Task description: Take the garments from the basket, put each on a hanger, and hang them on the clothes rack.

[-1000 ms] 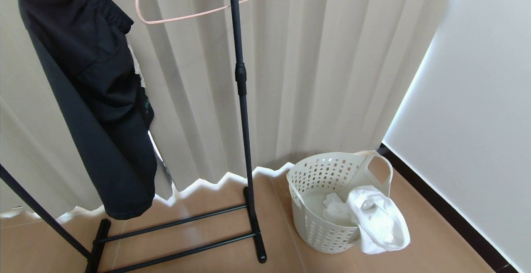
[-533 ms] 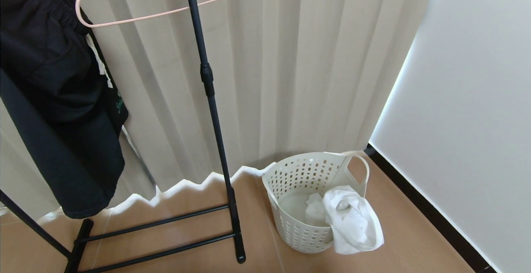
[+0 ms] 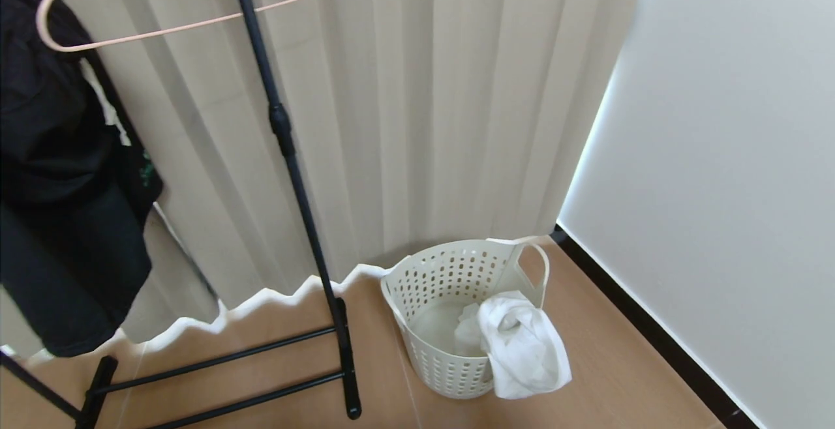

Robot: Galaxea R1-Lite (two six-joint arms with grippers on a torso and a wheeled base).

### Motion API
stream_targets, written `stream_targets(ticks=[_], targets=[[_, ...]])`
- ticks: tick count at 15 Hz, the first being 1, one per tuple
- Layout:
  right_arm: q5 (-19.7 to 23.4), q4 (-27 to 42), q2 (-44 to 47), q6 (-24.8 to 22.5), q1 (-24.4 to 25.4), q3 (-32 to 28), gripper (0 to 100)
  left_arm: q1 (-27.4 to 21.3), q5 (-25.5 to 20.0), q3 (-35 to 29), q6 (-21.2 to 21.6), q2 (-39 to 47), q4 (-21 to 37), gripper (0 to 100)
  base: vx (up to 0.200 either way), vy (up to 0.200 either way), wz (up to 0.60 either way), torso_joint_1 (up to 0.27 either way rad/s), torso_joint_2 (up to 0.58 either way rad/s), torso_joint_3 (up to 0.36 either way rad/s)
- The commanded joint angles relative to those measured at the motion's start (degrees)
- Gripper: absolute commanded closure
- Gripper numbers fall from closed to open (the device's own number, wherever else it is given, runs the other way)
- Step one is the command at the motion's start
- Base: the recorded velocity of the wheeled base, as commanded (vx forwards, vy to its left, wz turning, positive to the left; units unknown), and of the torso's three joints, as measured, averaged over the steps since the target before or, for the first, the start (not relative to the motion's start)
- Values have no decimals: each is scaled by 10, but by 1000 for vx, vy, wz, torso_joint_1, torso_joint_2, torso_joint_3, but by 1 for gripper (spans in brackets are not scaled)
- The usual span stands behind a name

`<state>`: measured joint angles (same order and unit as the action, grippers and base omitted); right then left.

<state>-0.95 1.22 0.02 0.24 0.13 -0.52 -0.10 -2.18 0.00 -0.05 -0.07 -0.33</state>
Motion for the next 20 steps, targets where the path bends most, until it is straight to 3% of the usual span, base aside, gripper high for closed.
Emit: stream_targets(ticks=[1,7,20], targets=[[0,0,0,0,0,0,0,0,0,0,0,1,0,0,0,0,0,0,0,0],[0,0,0,-1,0,0,0,0,-1,0,1,1,0,0,0,0,0,0,1,-32],[-1,0,0,1,0,-1,0,0,-1,0,0,1,0,0,0,0,0,9,3,-194]])
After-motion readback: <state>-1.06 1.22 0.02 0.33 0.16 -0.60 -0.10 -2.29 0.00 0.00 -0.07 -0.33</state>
